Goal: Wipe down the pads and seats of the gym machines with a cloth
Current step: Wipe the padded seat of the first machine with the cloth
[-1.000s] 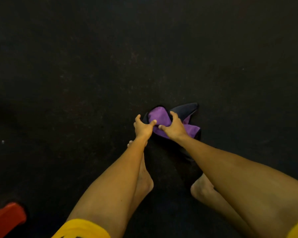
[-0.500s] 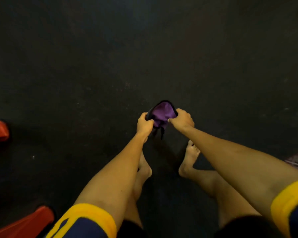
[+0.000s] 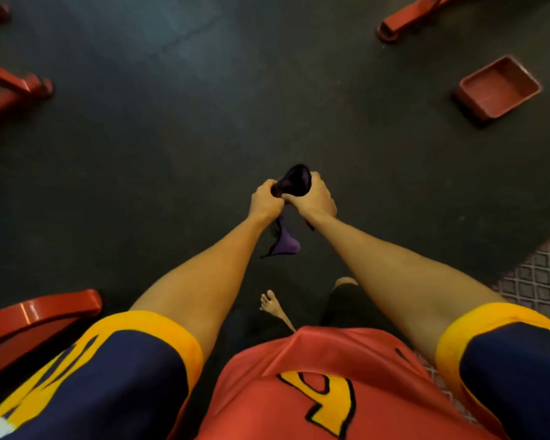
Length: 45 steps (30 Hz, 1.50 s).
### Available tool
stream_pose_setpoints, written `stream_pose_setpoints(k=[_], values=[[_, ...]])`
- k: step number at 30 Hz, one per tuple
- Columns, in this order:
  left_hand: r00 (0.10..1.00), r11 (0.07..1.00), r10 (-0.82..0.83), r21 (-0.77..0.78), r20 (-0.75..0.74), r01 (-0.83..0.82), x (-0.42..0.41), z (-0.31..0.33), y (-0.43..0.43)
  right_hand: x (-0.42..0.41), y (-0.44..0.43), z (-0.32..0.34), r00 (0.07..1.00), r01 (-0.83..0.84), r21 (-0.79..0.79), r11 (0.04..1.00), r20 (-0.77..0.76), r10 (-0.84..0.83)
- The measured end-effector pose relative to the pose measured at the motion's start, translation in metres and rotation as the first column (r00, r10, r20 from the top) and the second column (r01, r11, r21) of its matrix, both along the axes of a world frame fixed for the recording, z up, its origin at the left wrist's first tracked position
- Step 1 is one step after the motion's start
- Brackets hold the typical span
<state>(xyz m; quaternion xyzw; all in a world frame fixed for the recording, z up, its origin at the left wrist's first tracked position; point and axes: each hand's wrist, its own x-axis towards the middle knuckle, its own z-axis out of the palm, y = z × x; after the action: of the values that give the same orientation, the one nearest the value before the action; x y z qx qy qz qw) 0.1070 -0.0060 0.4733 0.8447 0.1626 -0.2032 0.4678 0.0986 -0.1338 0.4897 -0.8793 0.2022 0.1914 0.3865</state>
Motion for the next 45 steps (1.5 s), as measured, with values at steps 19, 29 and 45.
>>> stream_pose_setpoints(k=[19, 29, 45], values=[[0.975, 0.967, -0.182, 0.157, -0.128, 0.201, 0.150, 0.082, -0.038, 0.187, -0.118, 0.129, 0.925, 0.157, 0.197, 0.968, 0.313, -0.214], [0.979, 0.881, 0.165, -0.428, -0.118, -0.200, 0.299, 0.153, -0.089, 0.274, -0.115, 0.144, 0.966, -0.114, 0.314, 0.943, 0.258, 0.031], [0.923, 0.843, -0.378, -0.439, -0.074, 0.311, 0.615, 0.139, -0.012, 0.514, 0.006, 0.113, 0.951, 0.117, 0.511, 0.852, 0.190, -0.245]])
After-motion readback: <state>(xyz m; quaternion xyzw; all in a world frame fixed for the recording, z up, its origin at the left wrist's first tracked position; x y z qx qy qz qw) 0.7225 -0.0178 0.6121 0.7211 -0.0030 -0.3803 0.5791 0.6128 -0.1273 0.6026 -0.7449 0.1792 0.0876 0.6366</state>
